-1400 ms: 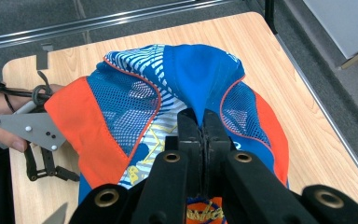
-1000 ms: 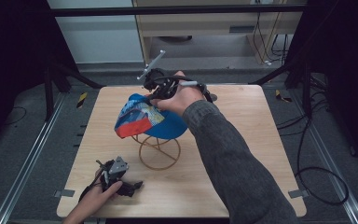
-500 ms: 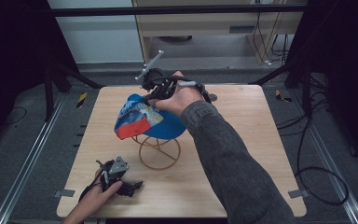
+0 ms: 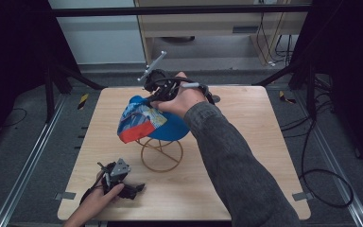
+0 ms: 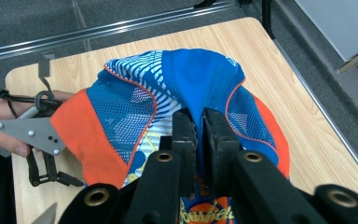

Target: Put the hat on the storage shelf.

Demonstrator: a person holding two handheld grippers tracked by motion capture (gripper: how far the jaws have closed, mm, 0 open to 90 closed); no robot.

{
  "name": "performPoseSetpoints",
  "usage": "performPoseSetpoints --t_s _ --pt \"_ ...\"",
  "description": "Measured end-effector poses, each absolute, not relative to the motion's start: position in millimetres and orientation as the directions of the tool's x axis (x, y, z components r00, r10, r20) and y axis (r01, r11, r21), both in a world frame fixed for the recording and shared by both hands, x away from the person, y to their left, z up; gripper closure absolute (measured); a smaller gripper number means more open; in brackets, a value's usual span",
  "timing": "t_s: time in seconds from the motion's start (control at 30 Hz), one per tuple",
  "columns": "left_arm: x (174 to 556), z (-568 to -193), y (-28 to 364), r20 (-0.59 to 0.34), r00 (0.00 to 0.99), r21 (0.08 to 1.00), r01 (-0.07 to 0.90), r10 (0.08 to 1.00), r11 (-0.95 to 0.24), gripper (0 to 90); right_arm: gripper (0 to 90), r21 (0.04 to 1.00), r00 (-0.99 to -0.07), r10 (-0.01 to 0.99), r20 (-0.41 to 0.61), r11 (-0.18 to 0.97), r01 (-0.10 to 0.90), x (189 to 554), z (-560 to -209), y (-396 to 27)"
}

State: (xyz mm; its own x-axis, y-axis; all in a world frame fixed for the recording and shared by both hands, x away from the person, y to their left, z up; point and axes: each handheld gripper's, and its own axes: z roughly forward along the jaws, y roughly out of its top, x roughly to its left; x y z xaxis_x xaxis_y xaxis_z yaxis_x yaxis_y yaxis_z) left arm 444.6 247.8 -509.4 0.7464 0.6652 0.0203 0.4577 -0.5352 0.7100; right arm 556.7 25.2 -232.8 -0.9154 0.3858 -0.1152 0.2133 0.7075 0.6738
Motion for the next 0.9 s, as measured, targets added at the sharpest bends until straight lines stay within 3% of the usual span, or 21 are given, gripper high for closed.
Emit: performPoseSetpoints --t_s 0.57,0.9 --pt "445 -509 248 0.019 0.746 0.710 0.459 0.665 -0.535 0.0 68.6 0.694 -0.906 0.407 -0.112 0.685 0.222 552 -227 19" --pt "445 -509 248 0.018 0.746 0.710 0.459 0.665 -0.535 0.0 66.9 0.707 -0.898 0.428 -0.103 0.667 0.237 546 -225 2"
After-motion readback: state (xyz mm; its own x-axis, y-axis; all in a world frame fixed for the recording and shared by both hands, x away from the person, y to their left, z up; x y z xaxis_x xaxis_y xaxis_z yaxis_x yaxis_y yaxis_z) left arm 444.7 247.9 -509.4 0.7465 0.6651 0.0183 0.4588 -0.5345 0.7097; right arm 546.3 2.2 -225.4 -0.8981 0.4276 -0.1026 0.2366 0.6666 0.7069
